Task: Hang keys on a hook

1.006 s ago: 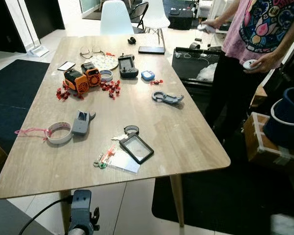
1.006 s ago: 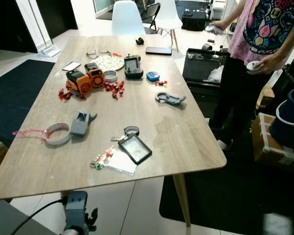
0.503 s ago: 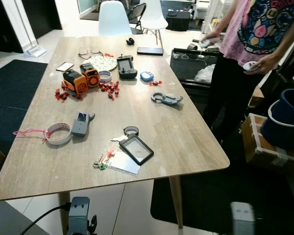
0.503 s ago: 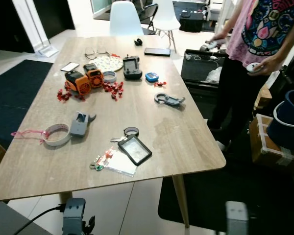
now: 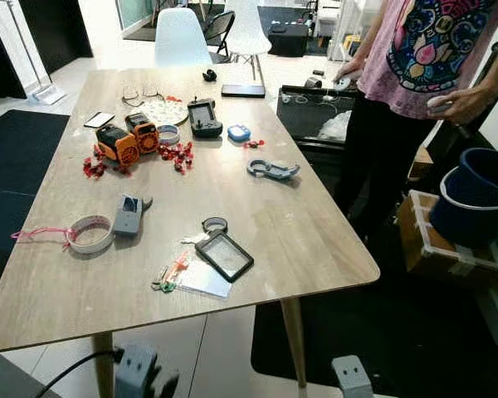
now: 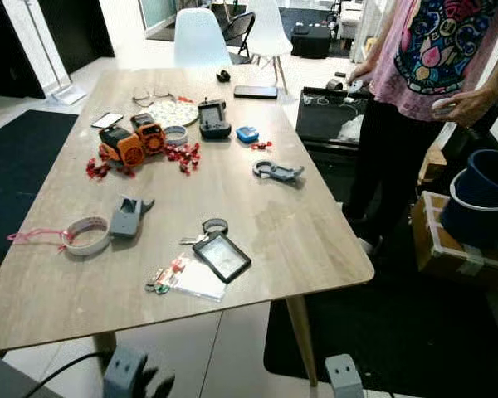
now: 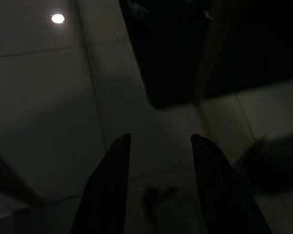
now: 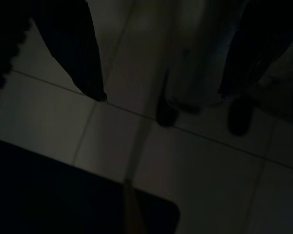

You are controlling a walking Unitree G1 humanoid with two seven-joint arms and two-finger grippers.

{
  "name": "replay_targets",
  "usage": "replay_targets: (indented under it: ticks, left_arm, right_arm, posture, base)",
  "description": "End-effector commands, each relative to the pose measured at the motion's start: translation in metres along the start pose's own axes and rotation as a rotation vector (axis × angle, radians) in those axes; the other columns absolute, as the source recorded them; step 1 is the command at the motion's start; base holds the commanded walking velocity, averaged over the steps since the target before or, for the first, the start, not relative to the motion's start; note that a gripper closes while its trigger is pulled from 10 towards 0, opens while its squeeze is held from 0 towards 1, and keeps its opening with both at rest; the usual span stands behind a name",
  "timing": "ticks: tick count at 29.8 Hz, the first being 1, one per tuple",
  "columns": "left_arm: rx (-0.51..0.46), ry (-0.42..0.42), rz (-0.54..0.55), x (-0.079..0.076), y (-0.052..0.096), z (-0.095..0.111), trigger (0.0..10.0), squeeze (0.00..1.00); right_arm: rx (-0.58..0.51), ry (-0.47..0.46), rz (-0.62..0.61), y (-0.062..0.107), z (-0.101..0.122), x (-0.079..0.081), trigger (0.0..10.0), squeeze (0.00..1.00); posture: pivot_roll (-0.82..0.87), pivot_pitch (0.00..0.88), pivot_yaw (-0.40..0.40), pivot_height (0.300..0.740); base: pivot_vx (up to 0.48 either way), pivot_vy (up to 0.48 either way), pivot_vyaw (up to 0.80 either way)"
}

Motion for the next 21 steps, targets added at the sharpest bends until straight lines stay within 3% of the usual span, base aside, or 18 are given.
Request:
replay_targets:
  ticks: [1,4,6,10,12,14,15,17,19,21]
  left_arm:
    - [-0.025,-0.066,-0.025,0.010,0.009,0.004,10.0,0.00]
    - [-0.024,-0.117,-0.054,0.020,0.021,0.004,10.0,0.00]
    - [-0.028,-0.232,-0.163,0.025,0.042,0.004,10.0,0.00]
    - [-0.039,-0.257,-0.214,0.024,0.049,0.005,10.0,0.00]
    - [-0.168,-0.241,-0.246,0.026,0.059,0.026,10.0,0.00]
    - [-0.222,-0.231,-0.252,0.027,0.062,0.036,10.0,0.00]
    - [-0.296,-0.222,-0.285,0.028,0.068,0.054,10.0,0.00]
    - [-0.330,-0.219,-0.303,0.029,0.071,0.065,10.0,0.00]
    - [-0.457,-0.201,-0.314,0.038,0.080,0.103,10.0,0.00]
    - [-0.486,-0.199,-0.311,0.041,0.082,0.112,10.0,0.00]
  right_arm:
    - [0.023,0.008,-0.001,0.001,-0.006,-0.002,10.0,0.00]
    - [0.026,0.016,-0.004,0.002,-0.007,-0.004,10.0,0.00]
    - [0.027,0.026,-0.002,0.002,-0.006,-0.004,10.0,0.00]
    - [0.026,0.029,0.000,0.001,-0.005,-0.003,10.0,0.00]
    - [0.021,0.031,0.007,0.000,-0.003,-0.001,10.0,0.00]
    - [0.019,0.031,0.009,0.000,-0.002,0.000,10.0,0.00]
    - [0.017,0.032,0.013,0.000,-0.001,0.001,10.0,0.00]
    - [0.017,0.033,0.014,0.000,-0.001,0.002,10.0,0.00]
    - [0.020,0.038,0.018,-0.001,-0.001,0.002,10.0,0.00]
    - [0.021,0.039,0.018,-0.001,-0.001,0.002,10.0,0.00]
  posture:
    - [0.05,0.045,-0.012,0.740]
    - [0.05,0.043,-0.014,0.740]
    - [0.05,0.040,-0.017,0.740]
    - [0.05,0.040,-0.017,0.740]
    - [0.05,0.038,-0.019,0.740]
    - [0.05,0.039,-0.020,0.740]
    - [0.05,0.039,-0.022,0.740]
    - [0.05,0.042,-0.026,0.740]
    - [0.05,0.045,-0.027,0.740]
    - [0.05,0.045,-0.027,0.740]
  base:
    - [0.000,0.000,0.00]
    - [0.000,0.000,0.00]
    - [0.000,0.000,0.00]
    - [0.000,0.000,0.00]
    - [0.000,0.000,0.00]
    - [0.000,0.000,0.00]
    - [0.000,0.000,0.00]
    - [0.000,0.000,0.00]
    - [0.000,0.000,0.00]
    - [0.000,0.000,0.00]
Point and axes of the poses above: a point about 5 cm out from each wrist's last joint towards the gripper, its own y axis pointing back from the gripper into the wrist, its own z axis along the axis of the wrist's last joint, x = y × z, the point moved 3 cm from there along -y, pointing out of the wrist towards the gripper, and after that the axes turned 9 degrees about -y, right-handed, at the moved point
